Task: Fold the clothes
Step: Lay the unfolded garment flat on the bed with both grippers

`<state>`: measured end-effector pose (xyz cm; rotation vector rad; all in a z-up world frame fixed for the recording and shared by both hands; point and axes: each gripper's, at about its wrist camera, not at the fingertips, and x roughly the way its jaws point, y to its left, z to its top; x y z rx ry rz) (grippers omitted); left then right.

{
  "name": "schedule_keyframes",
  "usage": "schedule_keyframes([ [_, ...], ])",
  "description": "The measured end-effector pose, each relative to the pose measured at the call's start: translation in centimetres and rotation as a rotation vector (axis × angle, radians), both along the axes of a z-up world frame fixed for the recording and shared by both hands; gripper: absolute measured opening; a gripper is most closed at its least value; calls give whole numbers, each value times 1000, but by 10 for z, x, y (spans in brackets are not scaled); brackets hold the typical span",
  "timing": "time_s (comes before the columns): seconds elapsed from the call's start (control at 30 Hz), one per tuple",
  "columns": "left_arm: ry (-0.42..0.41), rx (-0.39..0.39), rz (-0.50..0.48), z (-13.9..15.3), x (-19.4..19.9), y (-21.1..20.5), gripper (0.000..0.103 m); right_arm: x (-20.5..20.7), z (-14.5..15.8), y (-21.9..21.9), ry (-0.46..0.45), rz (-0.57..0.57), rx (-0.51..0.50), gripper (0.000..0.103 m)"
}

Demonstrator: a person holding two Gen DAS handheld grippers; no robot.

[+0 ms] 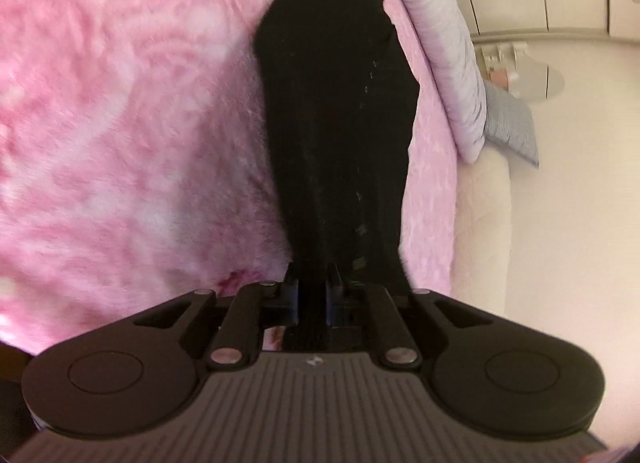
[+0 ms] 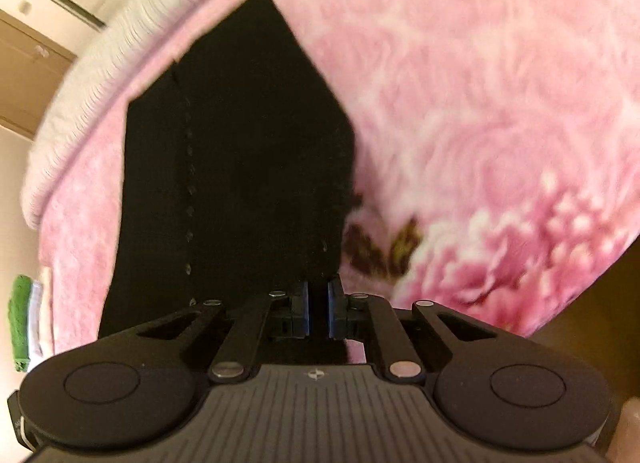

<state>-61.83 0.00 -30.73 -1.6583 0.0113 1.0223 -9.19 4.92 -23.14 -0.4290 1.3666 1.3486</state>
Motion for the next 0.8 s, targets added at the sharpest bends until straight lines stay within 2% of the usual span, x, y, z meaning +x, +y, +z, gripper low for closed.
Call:
schedule_keyframes([
  [0.07, 60, -53, -26, -13, 5, -10, 8, 3, -14, -8, -37, 4, -42, 6],
  [0.13, 120, -107, -53, -25, 9, -20, 8, -1, -40, -14, -94, 10, -110, 6],
  [0.2, 148, -114, -32, -28, 15, -31, 9, -5, -48, -13, -136, 2, -140, 7],
  [0.27, 178, -103, -6, -18, 18, -37, 9, -11, -51, -12, -174, 6, -146, 10],
  [0.33, 278, -65, -19, 4, 23, -38, 7, -19, -48, -11, -210, 42, -114, 13],
  [0.4, 394, -14, -41, 28, 28, -36, 8, -28, -45, -9, -246, 78, -82, 22],
  [0.43, 442, 14, -45, 38, 32, -33, 9, -32, -43, -9, -265, 96, -66, 31],
  [0.47, 490, 43, -50, 48, 35, -29, 9, -36, -42, -8, -283, 114, -51, 33],
  [0.5, 538, 72, -54, 57, 38, -26, 15, -40, -40, -7, -301, 132, -35, 33],
  [0.53, 571, 101, -69, 62, 45, -21, 19, -45, -38, -6, -319, 151, -19, 39],
  [0.67, 610, 96, -192, 35, 81, 3, 19, -62, -32, -4, -391, 223, 46, 40],
  [0.8, 657, 34, -291, 12, 104, -8, 19, -63, -34, -27, -385, 261, -33, 39],
])
